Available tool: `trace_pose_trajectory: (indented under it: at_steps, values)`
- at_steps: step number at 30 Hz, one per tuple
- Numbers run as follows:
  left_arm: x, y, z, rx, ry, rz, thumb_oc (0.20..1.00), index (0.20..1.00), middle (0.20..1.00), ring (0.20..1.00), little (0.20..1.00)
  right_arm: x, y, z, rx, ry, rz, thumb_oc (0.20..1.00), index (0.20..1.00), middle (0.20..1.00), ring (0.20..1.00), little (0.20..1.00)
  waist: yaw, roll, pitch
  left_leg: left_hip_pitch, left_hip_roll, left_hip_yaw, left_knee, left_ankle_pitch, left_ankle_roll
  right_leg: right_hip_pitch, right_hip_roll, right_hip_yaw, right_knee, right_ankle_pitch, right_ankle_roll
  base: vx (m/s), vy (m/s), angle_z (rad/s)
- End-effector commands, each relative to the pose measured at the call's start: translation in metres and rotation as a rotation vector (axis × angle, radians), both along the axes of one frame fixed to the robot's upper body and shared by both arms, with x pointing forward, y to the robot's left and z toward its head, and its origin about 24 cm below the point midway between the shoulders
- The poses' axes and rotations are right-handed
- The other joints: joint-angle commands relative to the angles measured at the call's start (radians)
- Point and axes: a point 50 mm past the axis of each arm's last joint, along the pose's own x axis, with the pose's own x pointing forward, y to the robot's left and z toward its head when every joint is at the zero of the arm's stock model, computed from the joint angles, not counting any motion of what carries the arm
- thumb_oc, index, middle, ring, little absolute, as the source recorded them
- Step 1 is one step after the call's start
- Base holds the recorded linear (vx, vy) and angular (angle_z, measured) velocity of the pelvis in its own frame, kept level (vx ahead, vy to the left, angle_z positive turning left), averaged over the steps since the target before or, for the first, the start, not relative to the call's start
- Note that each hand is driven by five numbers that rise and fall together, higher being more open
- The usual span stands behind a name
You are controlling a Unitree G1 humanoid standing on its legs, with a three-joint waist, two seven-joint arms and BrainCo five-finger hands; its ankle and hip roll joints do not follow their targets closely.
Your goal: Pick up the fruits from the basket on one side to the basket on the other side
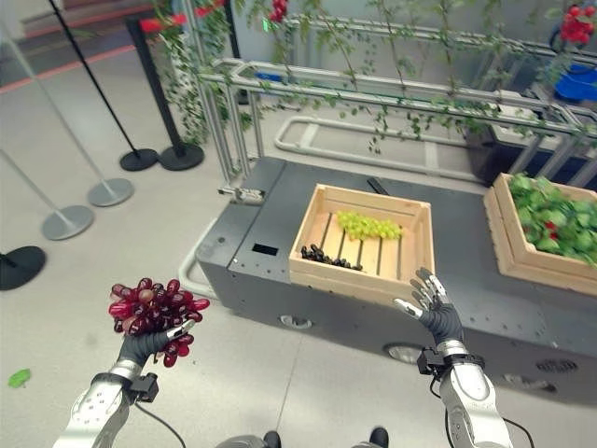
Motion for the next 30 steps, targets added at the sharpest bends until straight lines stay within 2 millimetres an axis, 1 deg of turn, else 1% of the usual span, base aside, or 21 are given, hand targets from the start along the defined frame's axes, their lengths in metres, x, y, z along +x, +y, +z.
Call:
trace_pose_trajectory:
  at_steps: [1,2,3,4,5,6,9,10,13,17,25,30]
  values:
    - [0.009,0.003,0.036,0.045,-0.191,-0.008,0.200,0.200,0.200,0.200,0.200,0.012,-0.001,0.024,-0.044,-0.116,0.042,1.000,1.000,1.000,1.000,1.000,0.019,0.019,-0.092,0.147,-0.007,-0.072,-0.213,0.013,-0.062,0.029,0.039,-0.002,0.081,-0.023,0.030,-0.15,0.079,-0.74]
    - [0.008,0.004,0.036,0.046,-0.190,-0.004,0.200,0.200,0.200,0.200,0.200,0.011,-0.001,0.023,-0.035,-0.113,0.042,1.000,1.000,1.000,1.000,1.000,0.026,0.016,-0.101,0.146,-0.007,-0.063,-0.222,0.019,-0.059,0.046,0.049,0.001,0.090,-0.039,0.031,-0.16,0.025,-0.61]
    - [0.007,0.004,0.034,0.049,-0.185,-0.001,0.200,0.200,0.200,0.200,0.200,0.009,-0.002,0.021,-0.034,-0.104,0.040,1.000,1.000,1.000,1.000,1.000,0.031,0.007,-0.112,0.140,-0.011,-0.054,-0.221,0.021,-0.057,0.073,0.060,0.003,0.071,-0.053,0.032,-0.12,-0.028,-0.46]
    - [0.006,0.003,0.034,0.049,-0.182,-0.001,0.200,0.200,0.200,0.200,0.200,0.008,-0.002,0.019,-0.035,-0.096,0.042,1.000,1.000,1.000,1.000,1.000,0.036,0.000,-0.123,0.138,-0.015,-0.046,-0.229,0.023,-0.059,0.101,0.070,-0.003,0.026,-0.062,0.033,-0.10,-0.072,-0.68]
    - [0.007,0.003,0.033,0.047,-0.186,0.001,0.200,0.200,0.200,0.200,0.200,0.008,-0.001,0.018,-0.030,-0.091,0.046,1.000,1.000,1.000,1.000,1.000,0.033,-0.006,-0.129,0.134,-0.016,-0.033,-0.242,0.035,-0.064,0.101,0.078,-0.002,-0.025,-0.060,0.038,-0.08,-0.075,-0.75]
    - [0.006,0.002,0.033,0.043,-0.187,0.002,0.200,0.200,0.200,0.200,0.200,0.007,-0.001,0.018,-0.028,-0.090,0.047,1.000,1.000,1.000,1.000,1.000,0.035,-0.006,-0.135,0.133,-0.013,-0.025,-0.246,0.037,-0.066,0.100,0.079,-0.003,-0.046,-0.054,0.042,-0.07,-0.091,-0.76]
    - [0.005,0.002,0.032,0.034,-0.186,0.004,0.200,0.200,0.200,0.200,0.200,0.006,-0.001,0.019,-0.024,-0.095,0.060,1.000,1.000,1.000,1.000,1.000,0.034,-0.007,-0.146,0.124,-0.002,0.001,-0.252,0.047,-0.071,0.099,0.083,-0.016,-0.078,-0.050,0.048,-0.05,-0.115,-0.65]
    - [0.006,0.000,0.032,0.036,-0.184,-0.002,0.200,0.200,0.200,0.200,0.200,0.006,-0.002,0.020,-0.023,-0.097,0.056,1.000,1.000,1.000,1.000,1.000,0.030,-0.005,-0.147,0.121,0.003,-0.002,-0.258,0.055,-0.077,0.094,0.091,-0.010,-0.078,-0.061,0.041,-0.05,-0.120,-0.13]
    - [0.009,-0.003,0.030,0.034,-0.183,-0.006,0.200,0.200,0.200,0.200,0.200,0.005,-0.004,0.020,-0.024,-0.099,0.047,1.000,1.000,1.000,1.000,1.000,0.022,-0.003,-0.146,0.118,0.012,-0.012,-0.265,0.070,-0.086,0.099,0.104,-0.014,-0.094,-0.069,0.029,-0.01,-0.123,0.05]
    - [0.007,-0.006,0.027,0.015,-0.174,-0.008,0.200,0.200,0.200,0.200,0.200,0.004,-0.009,0.021,-0.013,-0.105,0.022,1.000,1.000,1.000,1.000,1.000,0.015,0.007,-0.151,0.126,0.026,-0.027,-0.286,0.090,-0.101,0.110,0.127,-0.016,-0.106,-0.083,0.015,0.01,-0.120,0.04]
    - [0.008,-0.008,0.023,0.015,-0.156,-0.013,0.200,0.200,0.200,0.200,0.200,0.003,-0.014,0.024,-0.009,-0.121,0.007,1.000,1.000,1.000,1.000,1.000,0.006,0.016,-0.140,0.136,0.054,-0.064,-0.288,0.110,-0.125,0.123,0.166,-0.028,-0.083,-0.123,-0.019,0.02,-0.096,0.20]
    - [0.006,-0.008,0.020,0.019,-0.143,-0.013,0.200,0.200,0.200,0.200,0.200,0.001,-0.017,0.023,-0.009,-0.112,0.000,1.000,1.000,1.000,1.000,1.000,0.006,0.020,-0.136,0.137,0.066,-0.086,-0.289,0.120,-0.134,0.128,0.183,-0.040,-0.070,-0.144,-0.034,0.02,-0.064,0.17]
